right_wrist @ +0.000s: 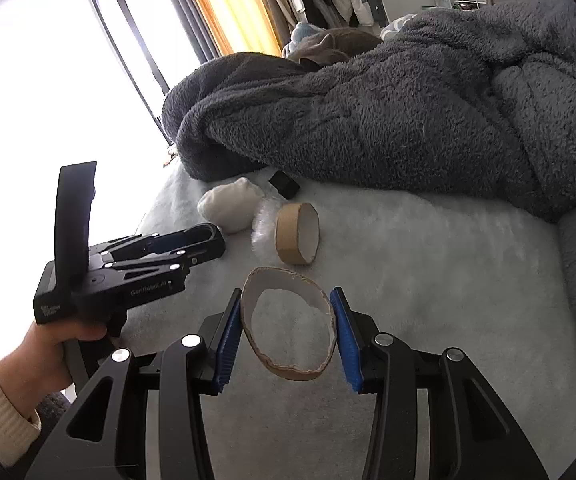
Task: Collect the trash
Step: 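Grasp the brown tape ring with the right tool while the left tool grasps the black strap, then carry the tape ring and black strap with both tools over the bin, then open the left tool dropping the strap while the right tool releases the tape ring into the bin, then move both tools back over the bed toward the cloth ball and tape roll, then grasp the white cloth ball with the left tool while the right tool grasps a brown tape roll, then carry the cloth ball and tape roll with both tools over the bin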
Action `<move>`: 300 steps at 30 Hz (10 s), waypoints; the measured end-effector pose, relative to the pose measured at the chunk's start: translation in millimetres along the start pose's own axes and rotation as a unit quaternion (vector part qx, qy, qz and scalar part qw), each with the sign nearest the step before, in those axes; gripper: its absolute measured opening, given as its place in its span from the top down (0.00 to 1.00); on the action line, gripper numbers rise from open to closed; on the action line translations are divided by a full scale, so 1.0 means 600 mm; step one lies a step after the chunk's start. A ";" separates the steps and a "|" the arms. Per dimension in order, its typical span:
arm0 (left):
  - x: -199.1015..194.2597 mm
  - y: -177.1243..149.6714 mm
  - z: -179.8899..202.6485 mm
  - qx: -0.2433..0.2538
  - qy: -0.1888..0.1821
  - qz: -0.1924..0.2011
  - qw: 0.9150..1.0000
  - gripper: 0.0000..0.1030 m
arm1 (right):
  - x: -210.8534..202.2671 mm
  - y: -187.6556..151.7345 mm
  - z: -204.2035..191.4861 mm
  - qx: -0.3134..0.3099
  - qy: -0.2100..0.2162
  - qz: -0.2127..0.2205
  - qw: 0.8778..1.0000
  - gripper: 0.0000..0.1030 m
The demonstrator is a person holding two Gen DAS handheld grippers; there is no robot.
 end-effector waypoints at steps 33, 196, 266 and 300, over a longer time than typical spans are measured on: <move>-0.180 -0.119 -0.126 -0.024 -0.001 0.046 0.999 0.52 | 0.049 0.049 -0.192 -0.024 0.066 -0.007 0.997 0.57; -0.112 0.026 -0.076 -0.055 -0.110 0.124 0.985 0.08 | 0.098 0.091 -0.016 0.056 0.007 0.013 0.998 0.43; -0.149 -0.057 -0.067 -0.021 -0.060 0.064 0.996 0.59 | -0.005 0.069 -0.070 0.033 -0.041 0.000 0.999 0.94; -0.246 -0.264 -0.315 -0.141 0.072 -0.063 0.985 0.59 | 0.044 0.040 -0.483 -0.132 0.026 -0.019 0.991 0.94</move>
Point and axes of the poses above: each gripper's, at about its wrist camera, not at the fingertips, and x roughly the way its jaws point, z to its right, y to its top, the point moved 2 cm from there along x, roughly the way its jaws point, and after that the axes turned 10 degrees about -y, right-handed, at the moved point
